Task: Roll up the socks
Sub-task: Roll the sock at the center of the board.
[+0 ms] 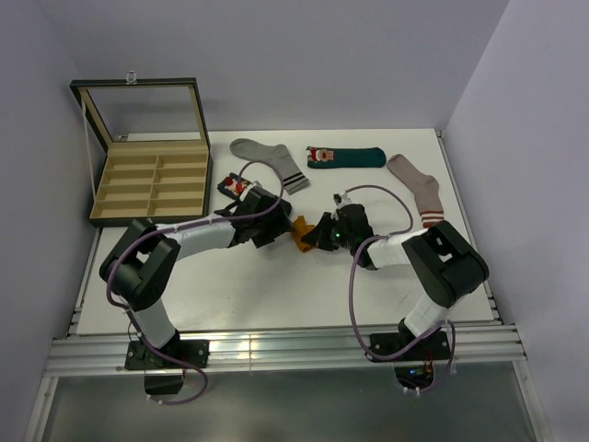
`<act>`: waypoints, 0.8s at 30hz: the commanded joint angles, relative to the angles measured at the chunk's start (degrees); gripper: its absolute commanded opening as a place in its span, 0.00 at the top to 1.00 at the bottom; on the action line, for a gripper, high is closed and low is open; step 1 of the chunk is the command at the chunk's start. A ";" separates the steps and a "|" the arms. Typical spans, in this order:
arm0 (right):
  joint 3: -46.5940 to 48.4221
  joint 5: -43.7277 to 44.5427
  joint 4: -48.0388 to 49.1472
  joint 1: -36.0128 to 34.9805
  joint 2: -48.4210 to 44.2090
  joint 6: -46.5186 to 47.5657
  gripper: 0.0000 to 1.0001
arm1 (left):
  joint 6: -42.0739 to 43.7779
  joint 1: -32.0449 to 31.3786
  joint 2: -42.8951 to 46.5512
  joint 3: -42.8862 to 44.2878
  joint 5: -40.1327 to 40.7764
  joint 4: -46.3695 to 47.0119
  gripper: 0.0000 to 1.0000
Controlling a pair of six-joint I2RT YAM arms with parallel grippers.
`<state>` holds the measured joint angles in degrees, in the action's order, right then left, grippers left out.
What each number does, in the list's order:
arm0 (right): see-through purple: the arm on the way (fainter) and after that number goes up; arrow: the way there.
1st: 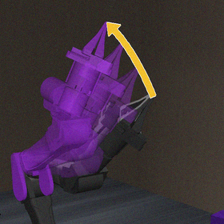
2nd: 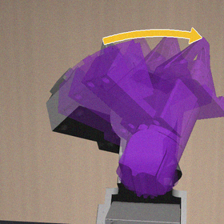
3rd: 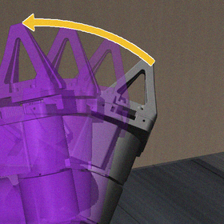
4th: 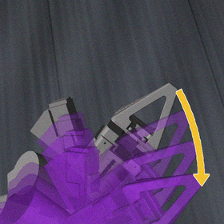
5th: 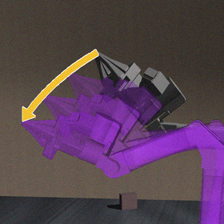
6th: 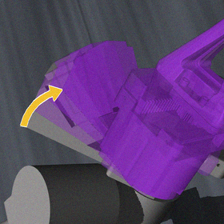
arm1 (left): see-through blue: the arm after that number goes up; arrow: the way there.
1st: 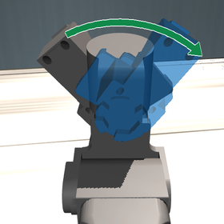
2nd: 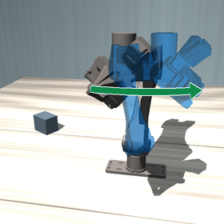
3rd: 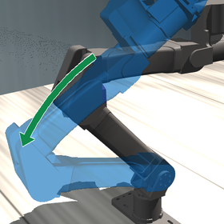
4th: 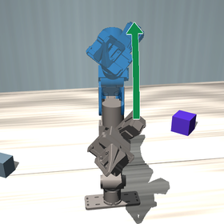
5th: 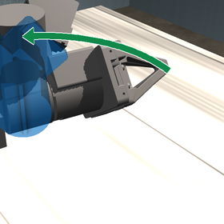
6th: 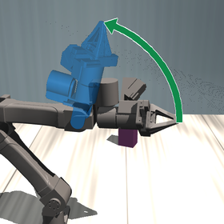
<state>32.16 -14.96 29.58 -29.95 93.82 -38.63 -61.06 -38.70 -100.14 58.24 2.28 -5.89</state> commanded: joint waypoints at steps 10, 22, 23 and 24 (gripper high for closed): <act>-5.71 -14.83 2.59 7.89 9.98 -10.76 0.99 | -0.11 -1.11 -0.76 -1.02 -4.57 8.96 0.19; -3.25 -15.71 -1.63 9.92 14.20 -10.32 0.95 | 0.76 -1.56 -5.77 2.05 -3.43 8.70 0.28; -3.16 -15.71 -2.07 9.92 14.28 -10.15 0.95 | 0.94 -1.56 -6.03 2.06 -3.34 8.79 0.28; -2.98 -15.54 -2.51 9.92 14.37 -9.80 0.95 | 1.03 -1.64 -6.38 2.14 -3.43 8.96 0.29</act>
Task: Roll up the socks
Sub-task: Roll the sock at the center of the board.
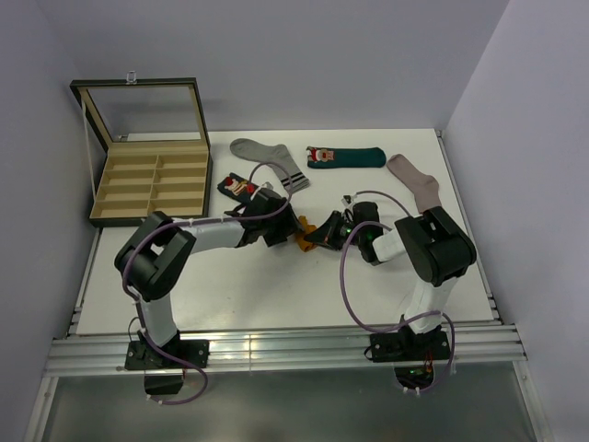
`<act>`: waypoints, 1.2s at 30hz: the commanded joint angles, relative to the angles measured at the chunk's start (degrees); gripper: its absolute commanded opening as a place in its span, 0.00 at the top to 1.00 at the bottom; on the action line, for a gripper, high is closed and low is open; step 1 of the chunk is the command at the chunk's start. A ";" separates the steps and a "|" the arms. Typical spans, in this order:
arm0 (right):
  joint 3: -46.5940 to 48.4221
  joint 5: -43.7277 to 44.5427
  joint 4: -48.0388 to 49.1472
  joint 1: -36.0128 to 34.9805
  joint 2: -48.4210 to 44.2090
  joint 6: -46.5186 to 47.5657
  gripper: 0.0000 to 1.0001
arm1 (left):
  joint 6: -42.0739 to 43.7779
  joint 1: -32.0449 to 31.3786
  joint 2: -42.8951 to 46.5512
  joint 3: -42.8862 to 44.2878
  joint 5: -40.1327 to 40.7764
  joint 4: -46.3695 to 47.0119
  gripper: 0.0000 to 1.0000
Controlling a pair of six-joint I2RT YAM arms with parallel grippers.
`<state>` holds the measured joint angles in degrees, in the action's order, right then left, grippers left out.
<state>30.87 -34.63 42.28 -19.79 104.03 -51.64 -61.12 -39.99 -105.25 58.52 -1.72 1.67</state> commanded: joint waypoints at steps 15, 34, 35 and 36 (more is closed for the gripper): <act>-0.38 11.60 -23.64 -1.04 -5.39 9.35 0.64 | 3.02 -1.50 -8.56 7.04 3.37 -8.52 0.64; 1.73 54.76 -25.95 -25.11 -27.65 29.83 0.52 | 7.51 -2.64 -9.00 12.67 6.99 -18.55 0.68; 1.91 55.46 -25.24 -26.51 -27.22 31.32 0.52 | 7.60 -2.73 -8.83 12.84 7.25 -18.98 0.68; 2.00 56.25 -24.45 -27.14 -26.86 32.12 0.51 | 7.68 -2.64 -8.74 12.93 7.25 -19.07 0.68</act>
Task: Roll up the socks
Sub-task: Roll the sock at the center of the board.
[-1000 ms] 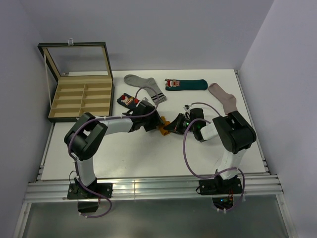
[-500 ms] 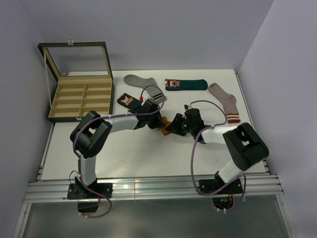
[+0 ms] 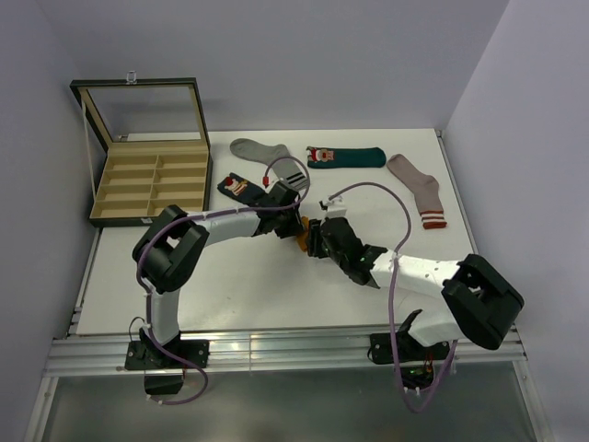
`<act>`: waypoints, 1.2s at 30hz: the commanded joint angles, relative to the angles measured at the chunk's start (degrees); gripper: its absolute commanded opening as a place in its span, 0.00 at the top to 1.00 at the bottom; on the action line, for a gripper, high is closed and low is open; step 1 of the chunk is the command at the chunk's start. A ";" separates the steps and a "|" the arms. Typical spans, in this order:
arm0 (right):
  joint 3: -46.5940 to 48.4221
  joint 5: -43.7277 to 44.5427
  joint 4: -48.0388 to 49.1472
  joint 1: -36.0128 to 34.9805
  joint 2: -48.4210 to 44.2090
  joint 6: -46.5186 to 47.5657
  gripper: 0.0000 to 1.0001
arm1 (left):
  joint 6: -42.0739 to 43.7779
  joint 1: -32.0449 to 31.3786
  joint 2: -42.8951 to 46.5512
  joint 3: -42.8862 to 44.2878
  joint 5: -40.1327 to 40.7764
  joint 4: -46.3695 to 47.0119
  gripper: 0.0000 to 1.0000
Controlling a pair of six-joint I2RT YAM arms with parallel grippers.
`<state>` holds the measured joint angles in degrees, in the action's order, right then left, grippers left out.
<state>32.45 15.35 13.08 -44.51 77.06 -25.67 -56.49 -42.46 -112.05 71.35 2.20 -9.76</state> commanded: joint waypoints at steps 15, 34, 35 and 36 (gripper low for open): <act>2.71 15.49 14.25 -9.27 12.76 12.75 0.51 | 3.40 -0.17 -1.86 0.72 2.37 -8.52 0.68; 6.83 21.72 11.54 -11.83 19.88 12.94 0.46 | 3.23 -0.26 -2.03 0.98 1.58 -8.96 0.69; 7.01 21.82 10.66 -11.91 20.67 12.23 0.46 | 3.23 -0.26 -2.03 0.81 1.41 -8.96 0.69; 7.28 22.00 8.56 -11.91 22.16 11.53 0.46 | 3.05 -0.26 -2.12 0.72 1.32 -8.87 0.69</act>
<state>37.91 34.22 25.69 -56.01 96.29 -11.97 -55.96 -42.52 -112.16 72.47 2.63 -12.21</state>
